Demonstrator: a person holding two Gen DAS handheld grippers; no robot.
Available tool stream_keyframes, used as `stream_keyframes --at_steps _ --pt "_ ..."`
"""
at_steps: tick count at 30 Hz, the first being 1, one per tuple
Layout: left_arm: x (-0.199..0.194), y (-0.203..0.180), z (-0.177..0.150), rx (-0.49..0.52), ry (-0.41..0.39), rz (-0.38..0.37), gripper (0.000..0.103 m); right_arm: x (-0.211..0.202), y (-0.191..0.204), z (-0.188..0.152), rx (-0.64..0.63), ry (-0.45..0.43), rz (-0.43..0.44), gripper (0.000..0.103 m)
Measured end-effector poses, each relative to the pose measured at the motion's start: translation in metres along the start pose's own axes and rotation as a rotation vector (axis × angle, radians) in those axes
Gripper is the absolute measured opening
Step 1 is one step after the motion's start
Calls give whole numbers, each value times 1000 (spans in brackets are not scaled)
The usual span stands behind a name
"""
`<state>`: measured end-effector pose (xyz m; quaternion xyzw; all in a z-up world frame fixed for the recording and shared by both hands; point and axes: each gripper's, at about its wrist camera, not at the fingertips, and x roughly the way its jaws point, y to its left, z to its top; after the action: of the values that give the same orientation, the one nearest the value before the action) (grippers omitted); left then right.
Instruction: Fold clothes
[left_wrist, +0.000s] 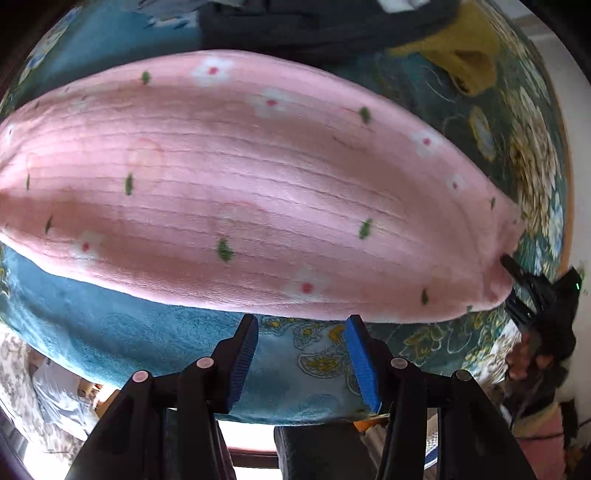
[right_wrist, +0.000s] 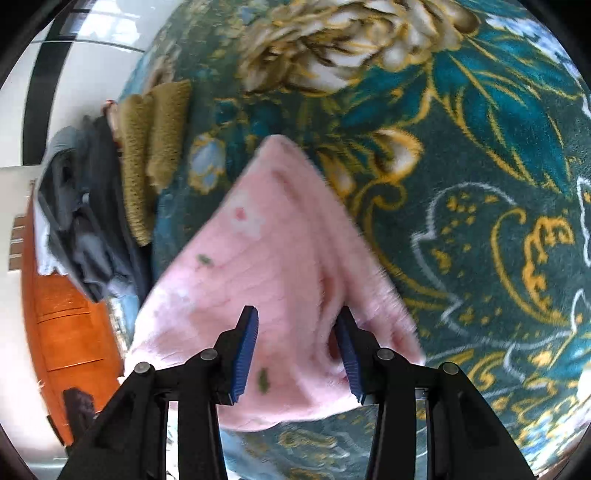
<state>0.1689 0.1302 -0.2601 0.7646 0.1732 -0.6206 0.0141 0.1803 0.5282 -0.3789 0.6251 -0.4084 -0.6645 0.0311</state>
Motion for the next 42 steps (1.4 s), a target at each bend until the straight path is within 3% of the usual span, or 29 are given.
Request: stream_keyframes --at_steps 2,5,8,9,14,18,22,26,28,30,32,39,42 --pt "-4 -1 2 0 -8 11 53 5 -6 6 29 3 2 38" --pt "-12 4 9 -20 -22 9 54 2 -6 5 34 -17 0 20" --pt "-16 5 12 -40 -30 7 56 -1 -2 1 26 -27 15 18" --pt "-15 4 12 -45 -27 6 56 -2 -1 0 21 -25 11 11" --pt "-13 -4 15 -34 -25 -4 56 -6 15 3 -42 -35 -58 7" --pt "-7 -11 12 -22 -11 -12 56 -30 15 22 -57 -111 -29 6" --pt "0 -4 9 -43 5 -12 56 -4 10 36 -82 -34 -109 6" --pt "4 3 7 -70 14 -11 56 -3 10 36 -101 -30 -97 9" --pt "7 3 6 -78 20 -13 56 -9 10 36 -117 -41 -100 18" --pt "9 3 6 -90 20 -13 56 -15 6 37 -133 -58 -121 39" --pt "6 10 6 -109 12 -16 56 -19 -1 38 -135 -64 -130 46" --pt "-3 34 7 -178 -16 -27 56 4 -24 46 -18 -6 3 46" --pt "-7 44 7 -207 -28 -31 56 14 -23 44 -10 1 5 46"
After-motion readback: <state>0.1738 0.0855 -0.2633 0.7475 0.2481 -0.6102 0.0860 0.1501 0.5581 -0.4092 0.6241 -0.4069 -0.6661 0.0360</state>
